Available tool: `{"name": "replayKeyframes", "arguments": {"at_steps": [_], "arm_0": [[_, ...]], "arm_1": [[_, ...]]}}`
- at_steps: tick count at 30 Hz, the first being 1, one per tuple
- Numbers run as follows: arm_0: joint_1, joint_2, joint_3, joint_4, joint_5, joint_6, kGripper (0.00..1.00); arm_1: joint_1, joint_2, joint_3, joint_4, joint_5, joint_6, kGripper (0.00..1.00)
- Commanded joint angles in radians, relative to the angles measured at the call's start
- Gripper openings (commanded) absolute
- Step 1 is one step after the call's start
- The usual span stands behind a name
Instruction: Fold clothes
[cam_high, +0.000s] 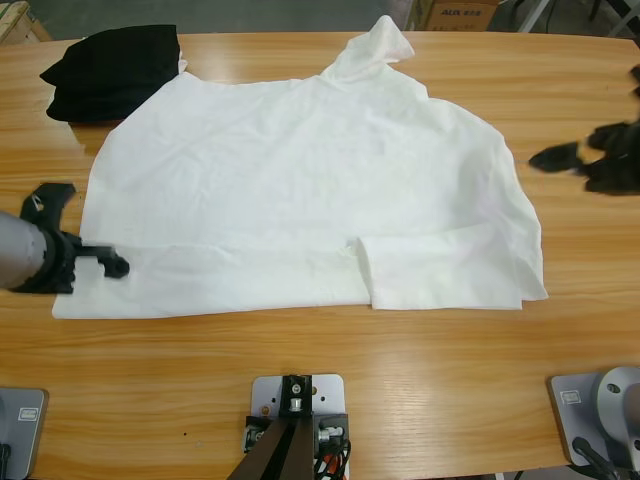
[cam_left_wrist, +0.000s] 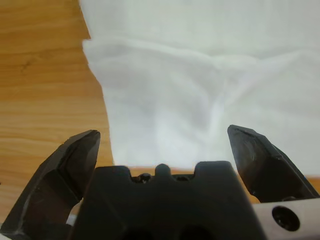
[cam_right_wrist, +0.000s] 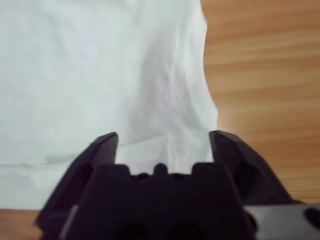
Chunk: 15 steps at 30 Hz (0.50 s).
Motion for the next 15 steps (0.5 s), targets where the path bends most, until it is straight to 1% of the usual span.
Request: {"name": "replayKeyframes", "arguments": {"at_steps": [1, 3, 4, 6, 8, 12, 14, 15], "arm_0": [[0.369, -0.078, -0.043, -0.232, -0.186, 0.362, 0.954], [0.463, -0.064, -0.076, -0.306, -0.343, 0.542, 0.954], [0.514, -0.053, -0.095, -0.325, -0.41, 0.595, 0.954], [0.619, -0.019, -0.146, -0.344, -0.515, 0.638, 0.957], [0.687, 0.026, -0.217, -0.343, -0.581, 0.671, 0.954], [0.731, 0.13, -0.36, -0.336, -0.602, 0.692, 0.954], [0.736, 0.183, -0.391, -0.33, -0.602, 0.695, 0.951], [0.745, 0.21, -0.393, -0.312, -0.601, 0.703, 0.924]], "arm_1": [[-0.235, 0.38, -0.389, 0.277, 0.342, -0.361, 1.0], [-0.259, 0.457, -0.522, 0.322, 0.424, -0.45, 1.0], [-0.267, 0.499, -0.588, 0.354, 0.451, -0.483, 1.0], [-0.283, 0.584, -0.704, 0.407, 0.5, -0.525, 1.0], [-0.291, 0.65, -0.78, 0.413, 0.545, -0.538, 0.999], [-0.291, 0.733, -0.902, 0.452, 0.56, -0.544, 0.996], [-0.291, 0.757, -0.949, 0.485, 0.559, -0.544, 0.996], [-0.291, 0.763, -0.964, 0.5, 0.557, -0.544, 0.996]]}}
